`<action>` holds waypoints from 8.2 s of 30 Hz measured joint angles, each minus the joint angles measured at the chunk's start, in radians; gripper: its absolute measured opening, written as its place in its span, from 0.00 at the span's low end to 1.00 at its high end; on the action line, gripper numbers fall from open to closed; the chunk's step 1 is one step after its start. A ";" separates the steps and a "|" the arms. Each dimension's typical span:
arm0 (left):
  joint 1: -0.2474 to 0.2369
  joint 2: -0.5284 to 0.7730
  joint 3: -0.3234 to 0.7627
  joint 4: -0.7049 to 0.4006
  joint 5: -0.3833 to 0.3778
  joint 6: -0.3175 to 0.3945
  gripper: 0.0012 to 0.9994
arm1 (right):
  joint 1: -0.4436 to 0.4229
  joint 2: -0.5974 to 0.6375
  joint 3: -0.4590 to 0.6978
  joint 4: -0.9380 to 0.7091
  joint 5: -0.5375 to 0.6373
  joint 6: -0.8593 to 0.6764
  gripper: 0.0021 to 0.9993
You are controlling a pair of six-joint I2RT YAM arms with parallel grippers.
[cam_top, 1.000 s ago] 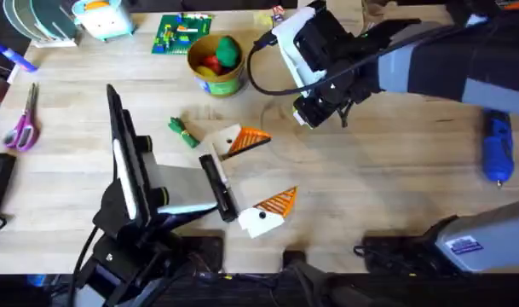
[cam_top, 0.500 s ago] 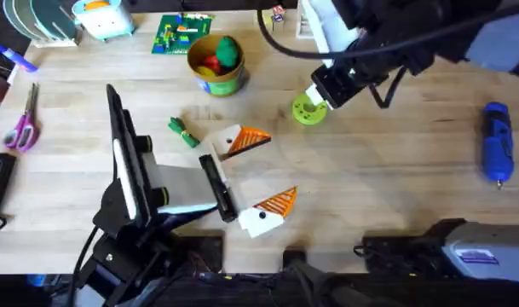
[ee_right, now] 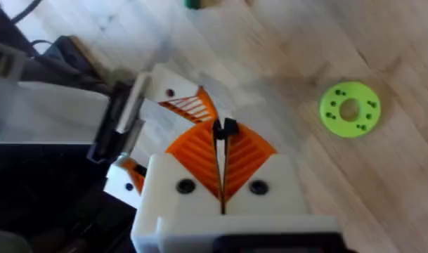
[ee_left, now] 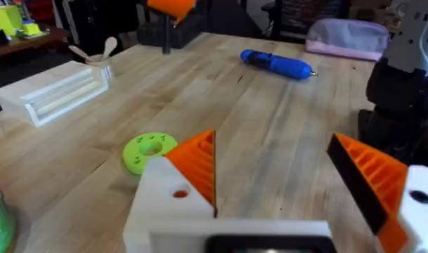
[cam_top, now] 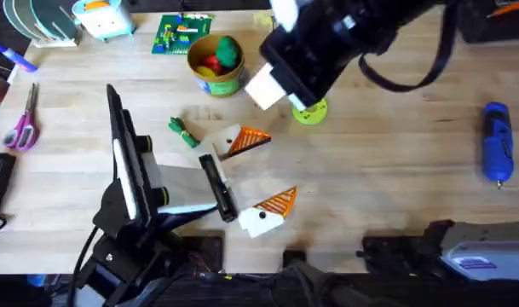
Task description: Pick up the gripper from the table and insert it into the empty holder that is missing its gripper. Then pick up a screw, insert it into the mounting hole, and use the screwdriver to tighten it. Finally, clean up the table by picking up the vegetable and placing it into the bucket.
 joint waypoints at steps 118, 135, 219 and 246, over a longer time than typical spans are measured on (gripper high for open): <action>0.000 0.000 0.000 0.001 0.000 0.003 0.01 | -0.218 -0.712 -0.461 -0.142 -0.071 0.130 0.95; 0.000 0.000 0.000 0.002 -0.008 0.000 0.01 | -0.829 -0.525 -0.462 -0.019 0.329 0.274 0.95; 0.000 0.000 0.000 0.000 -0.016 0.000 0.01 | -1.638 0.375 -0.469 0.444 0.135 -0.427 0.02; 0.000 0.000 0.000 0.000 -0.016 0.000 0.01 | -1.534 -0.132 -0.468 0.575 -0.027 -0.229 0.02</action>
